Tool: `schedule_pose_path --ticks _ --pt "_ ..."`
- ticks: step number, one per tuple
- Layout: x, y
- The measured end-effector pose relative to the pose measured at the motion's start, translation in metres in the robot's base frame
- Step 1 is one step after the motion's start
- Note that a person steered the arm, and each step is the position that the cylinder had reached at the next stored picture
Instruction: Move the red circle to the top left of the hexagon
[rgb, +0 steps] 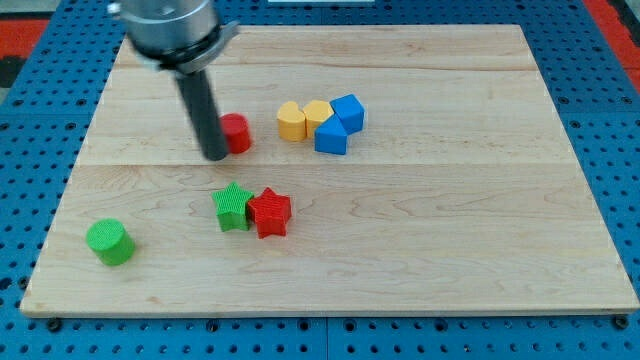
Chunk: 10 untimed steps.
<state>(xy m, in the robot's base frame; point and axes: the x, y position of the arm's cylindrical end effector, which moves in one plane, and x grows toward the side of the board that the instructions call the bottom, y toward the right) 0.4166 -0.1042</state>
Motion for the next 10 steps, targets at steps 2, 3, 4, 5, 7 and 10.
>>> schedule_pose_path --ticks 2,3,4,5,7,10 --pt "-0.017 0.032" --pt "-0.013 -0.01" --pt "-0.046 -0.037" --pt "-0.064 0.043" --pt "-0.013 -0.011" --pt "0.169 -0.195"
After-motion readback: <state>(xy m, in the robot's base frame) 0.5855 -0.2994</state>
